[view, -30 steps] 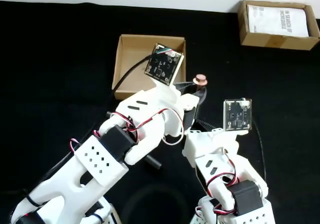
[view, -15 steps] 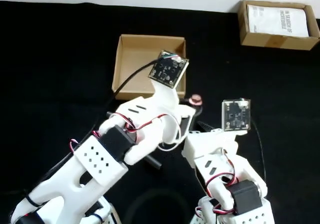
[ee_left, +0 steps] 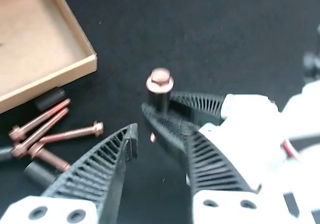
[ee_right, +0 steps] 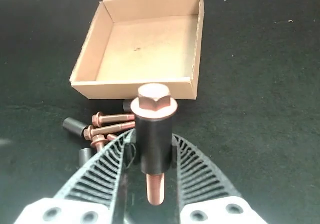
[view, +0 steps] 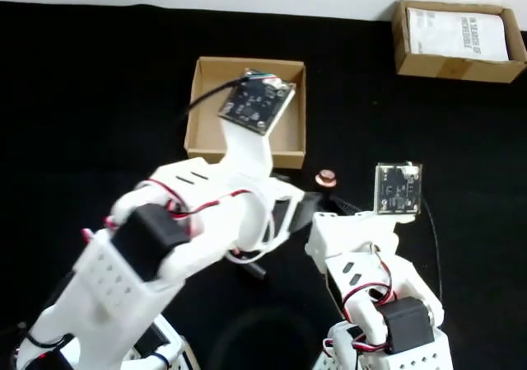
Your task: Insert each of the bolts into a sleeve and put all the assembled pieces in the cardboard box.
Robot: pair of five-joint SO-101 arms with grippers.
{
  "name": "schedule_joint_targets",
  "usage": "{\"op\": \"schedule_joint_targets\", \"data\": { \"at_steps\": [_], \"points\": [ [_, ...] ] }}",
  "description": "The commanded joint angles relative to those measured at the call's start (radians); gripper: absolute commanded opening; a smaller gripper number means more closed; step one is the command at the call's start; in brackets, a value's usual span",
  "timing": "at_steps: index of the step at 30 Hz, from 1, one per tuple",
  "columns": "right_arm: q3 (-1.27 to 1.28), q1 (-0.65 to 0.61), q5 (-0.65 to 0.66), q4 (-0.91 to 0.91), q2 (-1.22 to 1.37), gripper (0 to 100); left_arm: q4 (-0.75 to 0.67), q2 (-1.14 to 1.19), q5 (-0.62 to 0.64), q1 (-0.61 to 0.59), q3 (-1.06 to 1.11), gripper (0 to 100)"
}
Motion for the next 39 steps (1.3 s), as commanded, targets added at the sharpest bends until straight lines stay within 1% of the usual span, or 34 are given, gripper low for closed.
{"op": "schedule_joint_targets", "data": {
  "at_steps": [1, 3, 5, 7, 10, 13, 18, 20, 23, 27, 29, 31, 34, 39],
  "points": [
    [-0.076, 0.022, -0.009, -0.016, 0.059, 0.7, 0.137, -0.007, -0.075, -0.054, -0.165, 1],
    [-0.154, 0.022, -0.009, -0.016, 0.125, 0.7, 0.187, -0.028, -0.104, -0.113, -0.242, 2],
    [-0.248, 0.022, -0.009, -0.016, 0.200, 0.7, 0.204, -0.076, -0.117, -0.179, -0.280, 1],
    [-0.346, 0.022, -0.009, -0.016, 0.289, 0.7, 0.201, -0.133, -0.123, -0.252, -0.278, 1],
    [-0.495, 0.022, -0.005, -0.016, 0.438, 0.7, 0.201, -0.209, -0.199, -0.363, -0.231, 1],
    [-0.642, 0.018, 0.008, -0.019, 0.601, 0.7, 0.203, -0.302, -0.242, -0.467, -0.104, 1],
    [-0.877, 0.016, 0.133, -0.021, 0.894, 0.7, 0.192, -0.516, -0.244, -0.622, 0.225, 1],
    [-0.967, 0.016, 0.183, -0.021, 1.004, 0.7, 0.123, -0.604, -0.244, -0.665, 0.378, 1],
    [-1.104, 0.016, 0.245, -0.021, 1.164, 0.7, -0.051, -0.745, -0.244, -0.739, 0.610, 1],
    [-1.265, 0.016, 0.347, -0.021, 1.366, 0.7, -0.285, -0.964, -0.242, -0.788, 0.885, 1],
    [-1.326, 0.016, 0.422, -0.021, 1.468, 0.7, -0.353, -1.089, -0.242, -0.791, 0.998, 1],
    [-1.389, 0.002, 0.505, -0.021, 1.561, 0.7, -0.382, -1.152, -0.242, -0.791, 1.070, 1],
    [-1.475, -0.016, 0.649, -0.021, 1.679, 0.7, -0.377, -1.099, -0.242, -0.791, 1.122, 1],
    [-1.603, -0.058, 0.890, -0.021, 1.844, 0.7, -0.382, -1.118, -0.238, -0.791, 1.241, 1]
  ]
}}
